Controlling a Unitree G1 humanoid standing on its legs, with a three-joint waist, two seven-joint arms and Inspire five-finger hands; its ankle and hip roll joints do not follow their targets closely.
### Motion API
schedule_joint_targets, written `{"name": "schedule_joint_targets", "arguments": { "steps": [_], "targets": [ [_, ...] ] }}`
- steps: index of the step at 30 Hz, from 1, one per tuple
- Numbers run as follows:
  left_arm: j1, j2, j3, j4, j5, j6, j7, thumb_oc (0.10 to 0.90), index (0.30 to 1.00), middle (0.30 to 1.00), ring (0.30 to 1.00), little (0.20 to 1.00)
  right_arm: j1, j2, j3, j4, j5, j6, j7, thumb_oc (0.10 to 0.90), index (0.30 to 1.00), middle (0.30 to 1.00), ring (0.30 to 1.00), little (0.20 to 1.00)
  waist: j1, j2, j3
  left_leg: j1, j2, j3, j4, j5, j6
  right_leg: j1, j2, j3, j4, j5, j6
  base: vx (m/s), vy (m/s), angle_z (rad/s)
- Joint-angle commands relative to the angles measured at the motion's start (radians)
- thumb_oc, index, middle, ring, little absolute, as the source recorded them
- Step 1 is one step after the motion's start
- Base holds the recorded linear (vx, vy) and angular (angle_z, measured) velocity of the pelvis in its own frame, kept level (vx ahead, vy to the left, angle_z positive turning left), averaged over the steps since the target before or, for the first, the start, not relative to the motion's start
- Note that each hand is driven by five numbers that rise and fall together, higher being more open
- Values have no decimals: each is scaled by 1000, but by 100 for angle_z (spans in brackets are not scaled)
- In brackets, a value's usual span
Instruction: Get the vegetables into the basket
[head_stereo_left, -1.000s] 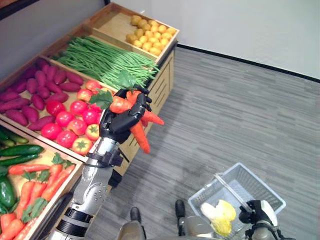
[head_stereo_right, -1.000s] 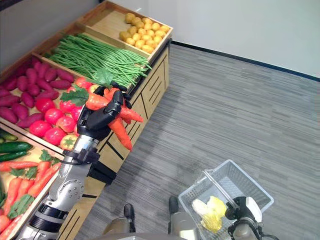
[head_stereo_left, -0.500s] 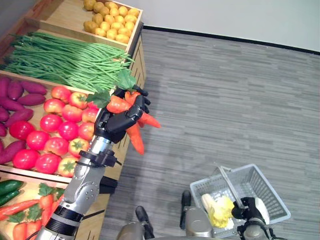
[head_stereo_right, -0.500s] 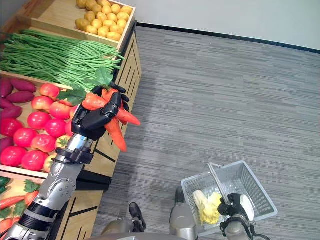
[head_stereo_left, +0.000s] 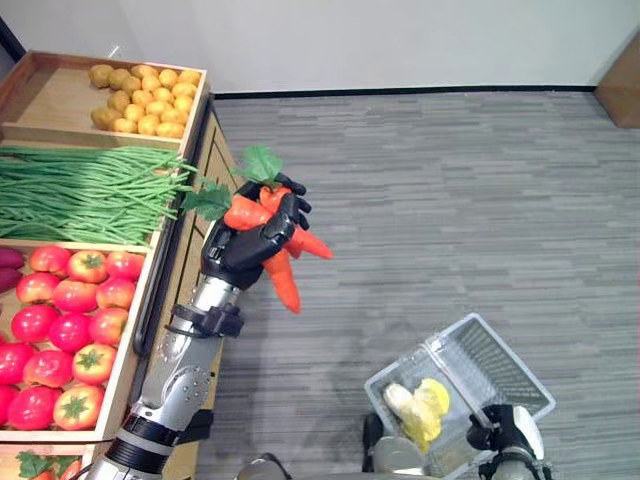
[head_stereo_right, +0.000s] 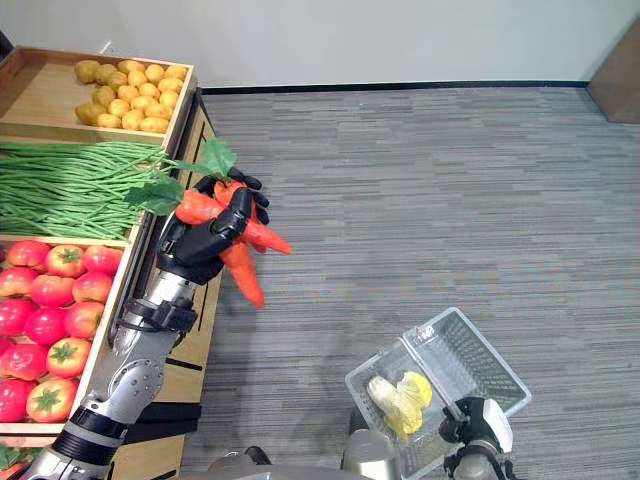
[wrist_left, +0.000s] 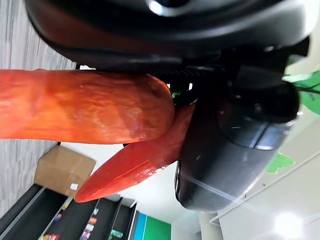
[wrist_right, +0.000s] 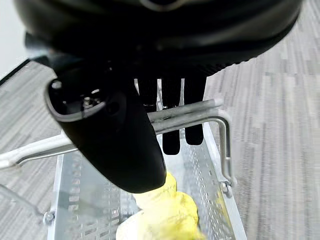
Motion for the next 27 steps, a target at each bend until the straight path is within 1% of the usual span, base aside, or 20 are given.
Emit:
{"name": "schedule_joint_targets", "arguments": {
  "steps": [1, 3, 4, 5, 6, 7, 8, 9, 10, 12, 13, 15, 17, 19, 20, 22, 23, 25, 26, 27],
  "targets": [
    [-96, 3, 23, -100, 9, -73, -30, 400, 300, 300, 300, 300, 5, -76, -21, -39, 11, -45, -54, 400, 300, 300, 300, 300, -16, -17, -6, -93, 88, -24, 99, 72, -120, 132, -37, -4, -61, -99, 79, -46, -308, 13],
    [-97, -4, 13, -98, 6, -72, -36, 400, 300, 300, 300, 300, -4, -95, -19, -31, 16, -51, -54, 400, 300, 300, 300, 300, -14, -13, 12, -108, 116, -62, 150, 112, -142, 144, -19, 7, -61, -110, 61, -28, -174, -4],
    [-97, -5, 10, -100, 7, -72, -38, 400, 300, 300, 300, 300, -12, -107, -20, -23, 19, -55, -53, 400, 300, 300, 300, 300, -11, -16, 15, -109, 111, -97, 157, 107, -141, 139, -15, 19, -61, -107, 55, -17, -86, -14],
    [-97, -7, 5, -104, 12, -75, -37, 400, 300, 300, 300, 300, -18, -120, -15, -24, 17, -55, -53, 400, 300, 300, 300, 300, -3, -18, 21, -115, 91, -162, 160, 95, -138, 140, -17, 31, -61, -108, 56, -19, -35, -12],
    [-97, -10, 2, -104, 20, -79, -30, 400, 300, 300, 300, 300, -30, -133, -9, -27, 16, -56, -53, 400, 300, 300, 300, 300, 9, -21, 22, -129, 48, -255, 134, 80, -127, 131, -23, 44, -61, -101, 61, 7, 16, -34],
    [-93, -9, -3, -105, 29, -84, -24, 400, 300, 300, 300, 300, -43, -153, -4, -27, 19, -61, -56, 400, 300, 300, 300, 300, 36, -24, 24, -136, -21, -396, 32, 13, -101, 126, -31, 74, -61, -95, 73, 8, 26, -50],
    [-93, -9, -3, -105, 29, -84, -24, 400, 300, 300, 300, 300, -43, -153, -4, -27, 19, -61, -56, 400, 300, 300, 300, 300, 36, -25, 22, -137, -23, -396, 29, 16, -100, 123, -32, 74, -61, -94, 73, 33, 33, -65],
    [-91, -6, -4, -105, 25, -87, -22, 400, 300, 300, 300, 300, -47, -161, 0, -32, 20, -65, -61, 400, 300, 300, 300, 300, 42, -23, 20, -138, -39, -429, -16, 9, -95, 117, -31, 89, -61, -91, 77, 23, 25, -54],
    [-96, -5, -10, -104, 23, -89, -24, 400, 300, 300, 300, 300, -49, -168, 3, -30, 18, -72, -62, 400, 300, 300, 300, 300, 41, -22, 22, -152, -39, -419, -17, 16, -93, 118, -33, 86, -60, -88, 79, 41, 64, -39],
    [-88, -4, 1, -107, 8, -88, -32, 400, 300, 300, 300, 300, -44, -176, 11, -64, 2, -72, -59, 400, 300, 300, 300, 300, 32, -16, 15, -126, -30, -358, -63, 25, -84, 115, -38, 84, -58, -89, 87, 50, 112, -16],
    [-85, -5, 4, -101, 3, -85, -37, 400, 300, 300, 300, 300, -49, -180, 9, -65, -2, -76, -61, 400, 300, 300, 300, 300, 34, -12, 6, -108, -43, -365, -88, 23, -76, 110, -40, 91, -61, -85, 93, 65, 124, -8],
    [-82, 2, 1, -108, -6, -85, -46, 400, 300, 300, 300, 300, -52, -182, 4, -63, -1, -78, -66, 400, 300, 300, 300, 300, 34, -10, -5, -81, -52, -342, -111, 23, -69, 108, -49, 99, -61, -79, 98, 71, 137, -27],
    [-76, 12, 0, -109, -12, -86, -52, 400, 300, 300, 300, 300, -54, -193, 0, -76, -10, -79, -66, 400, 300, 300, 300, 300, 40, -14, -16, -54, -67, -323, -142, 19, -59, 99, -61, 113, -61, -68, 110, 53, 141, -47],
    [-74, 15, 1, -108, -12, -85, -56, 400, 300, 300, 300, 300, -57, -200, -1, -70, -13, -81, -67, 400, 300, 300, 300, 300, 43, -15, -21, -42, -70, -314, -161, 20, -55, 94, -64, 120, -61, -63, 115, 26, 107, -17],
    [-73, 30, -7, -102, -16, -82, -62, 400, 300, 300, 300, 300, -75, -235, -29, -49, 2, -79, -69, 400, 300, 300, 300, 300, 48, -19, -38, -13, -79, -289, -213, 31, -47, 80, -72, 130, -61, -50, 127, 24, 100, 0],
    [-74, 36, -15, -102, -20, -83, -64, 400, 300, 300, 300, 300, -92, -253, -28, -38, 0, -75, -74, 400, 300, 300, 300, 300, 51, -19, -43, -8, -82, -285, -220, 31, -45, 78, -74, 129, -61, -49, 130, 28, 94, -9],
    [-79, 54, -19, -99, -18, -83, -65, 400, 300, 300, 300, 300, -99, -292, -23, -36, -17, -80, -71, 400, 300, 300, 300, 300, 54, -20, -50, 3, -84, -281, -228, 30, -43, 77, -77, 129, -61, -47, 135, 27, 61, -16],
    [-79, 54, -19, -99, -18, -83, -66, 400, 300, 300, 300, 300, -99, -292, -23, -36, -17, -81, -70, 400, 300, 300, 300, 300, 55, -20, -50, 3, -84, -281, -228, 30, -43, 77, -77, 130, -61, -48, 135, 10, 16, -6],
    [-88, 67, -38, -104, -16, -82, -65, 400, 300, 300, 300, 300, -127, -352, -16, -31, -31, -79, -61, 400, 300, 300, 300, 300, 58, -22, -57, 9, -86, -281, -229, 27, -41, 79, -79, 128, -61, -47, 138, 0, 0, 0],
    [-93, 71, -43, -105, -14, -83, -63, 400, 300, 300, 300, 300, -137, -370, -13, -32, -34, -81, -58, 400, 300, 300, 300, 300, 59, -22, -58, 11, -86, -282, -229, 26, -41, 80, -80, 127, -61, -47, 139, 0, 0, 0]
  ]
}}
